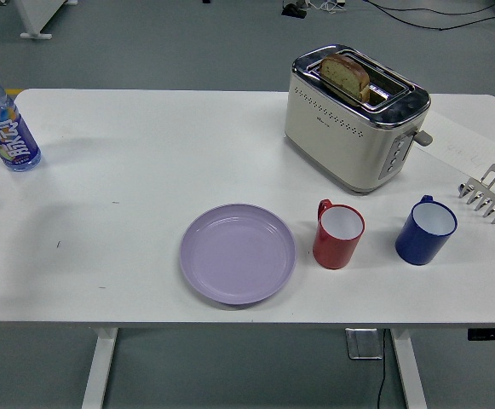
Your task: Push plate across desktop
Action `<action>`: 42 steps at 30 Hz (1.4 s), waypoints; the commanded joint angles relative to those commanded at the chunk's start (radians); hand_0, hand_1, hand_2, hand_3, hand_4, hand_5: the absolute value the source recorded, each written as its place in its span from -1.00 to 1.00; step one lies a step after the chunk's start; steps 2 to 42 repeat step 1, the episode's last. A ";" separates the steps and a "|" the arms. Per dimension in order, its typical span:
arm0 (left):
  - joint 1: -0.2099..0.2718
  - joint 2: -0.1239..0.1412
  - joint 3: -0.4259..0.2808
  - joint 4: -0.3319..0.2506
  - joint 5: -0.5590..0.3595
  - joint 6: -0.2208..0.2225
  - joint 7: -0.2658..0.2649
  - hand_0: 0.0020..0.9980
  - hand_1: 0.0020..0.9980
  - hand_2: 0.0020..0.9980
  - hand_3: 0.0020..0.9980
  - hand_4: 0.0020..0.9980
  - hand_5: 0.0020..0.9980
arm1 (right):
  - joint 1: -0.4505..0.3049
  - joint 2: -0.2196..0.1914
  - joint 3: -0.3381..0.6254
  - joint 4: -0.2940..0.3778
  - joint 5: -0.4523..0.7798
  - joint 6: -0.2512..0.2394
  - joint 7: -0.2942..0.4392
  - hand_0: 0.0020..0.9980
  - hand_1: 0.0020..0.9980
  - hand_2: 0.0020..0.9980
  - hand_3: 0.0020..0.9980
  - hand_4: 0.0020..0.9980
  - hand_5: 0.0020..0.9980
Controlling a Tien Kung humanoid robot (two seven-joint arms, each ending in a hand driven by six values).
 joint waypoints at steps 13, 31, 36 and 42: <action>-0.001 0.000 0.000 0.000 0.000 0.000 0.000 0.57 0.64 0.62 0.42 0.11 1.00 | 0.001 0.000 0.001 0.000 -0.001 0.000 0.000 0.33 0.31 0.47 0.37 -0.41 -0.40; -0.001 0.000 0.000 0.000 0.000 0.000 0.000 0.57 0.64 0.62 0.42 0.11 1.00 | 0.001 0.000 0.001 0.000 -0.001 0.000 0.000 0.33 0.31 0.47 0.37 -0.41 -0.40; -0.001 0.000 0.000 0.000 0.000 0.000 0.000 0.57 0.64 0.62 0.42 0.11 1.00 | 0.001 0.000 0.001 0.000 -0.001 0.000 0.000 0.33 0.31 0.47 0.37 -0.41 -0.40; -0.001 0.000 0.000 0.000 0.000 0.000 0.000 0.57 0.64 0.62 0.42 0.11 1.00 | 0.001 0.000 0.001 0.000 -0.001 0.000 0.000 0.33 0.31 0.47 0.37 -0.41 -0.40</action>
